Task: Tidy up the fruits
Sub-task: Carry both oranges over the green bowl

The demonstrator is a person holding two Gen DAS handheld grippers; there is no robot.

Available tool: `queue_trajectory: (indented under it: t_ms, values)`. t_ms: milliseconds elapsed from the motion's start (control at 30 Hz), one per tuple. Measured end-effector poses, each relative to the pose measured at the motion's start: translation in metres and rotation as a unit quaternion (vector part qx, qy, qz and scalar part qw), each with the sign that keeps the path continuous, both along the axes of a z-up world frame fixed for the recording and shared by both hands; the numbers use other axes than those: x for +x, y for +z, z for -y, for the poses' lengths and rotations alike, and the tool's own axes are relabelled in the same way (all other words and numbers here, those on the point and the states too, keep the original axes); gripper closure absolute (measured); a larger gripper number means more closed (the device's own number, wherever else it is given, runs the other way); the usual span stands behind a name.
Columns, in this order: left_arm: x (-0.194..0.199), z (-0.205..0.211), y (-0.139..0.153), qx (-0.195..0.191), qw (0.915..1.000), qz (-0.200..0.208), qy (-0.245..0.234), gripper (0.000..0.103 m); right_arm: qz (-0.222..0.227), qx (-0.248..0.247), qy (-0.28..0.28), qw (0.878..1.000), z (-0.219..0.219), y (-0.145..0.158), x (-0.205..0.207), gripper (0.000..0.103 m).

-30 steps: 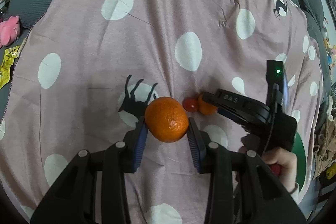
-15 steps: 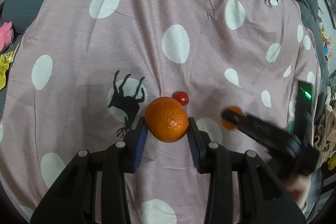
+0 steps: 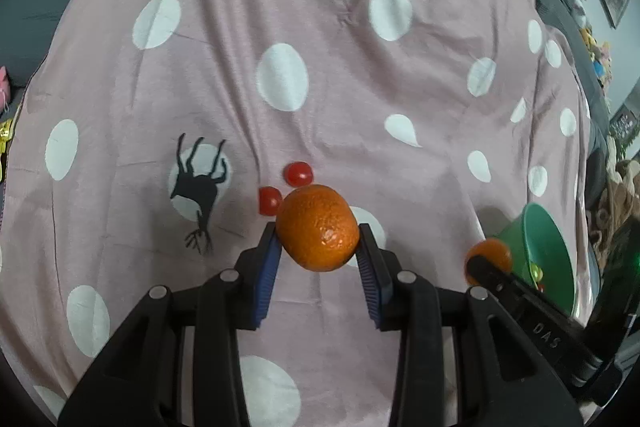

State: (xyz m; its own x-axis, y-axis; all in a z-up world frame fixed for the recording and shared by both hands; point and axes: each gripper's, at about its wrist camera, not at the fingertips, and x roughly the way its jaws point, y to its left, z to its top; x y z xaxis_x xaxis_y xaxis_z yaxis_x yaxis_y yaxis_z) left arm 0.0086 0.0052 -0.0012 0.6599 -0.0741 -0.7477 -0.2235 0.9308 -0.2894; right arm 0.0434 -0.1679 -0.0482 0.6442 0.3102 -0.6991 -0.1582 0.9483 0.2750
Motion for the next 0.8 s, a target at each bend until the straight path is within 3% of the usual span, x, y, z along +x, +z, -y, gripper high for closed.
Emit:
queue_trajectory:
  t_ms: [233, 467, 800]
  values:
    - [-0.004, 0.035, 0.003, 0.005, 0.999, -0.001, -0.044, 0.066, 0.042, -0.003, -0.013, 0.999, 0.027, 0.025, -0.014, 0.058]
    - [-0.004, 0.086, 0.016, 0.035, 0.9958, 0.017, -0.083, 0.066, 0.09, -0.011, -0.055, 0.994, 0.069, 0.051, -0.028, 0.058]
    - [0.014, 0.164, 0.021, 0.035, 0.9877, 0.028, -0.15, 0.066, 0.115, -0.007, -0.14, 0.983, 0.14, 0.066, -0.044, 0.058]
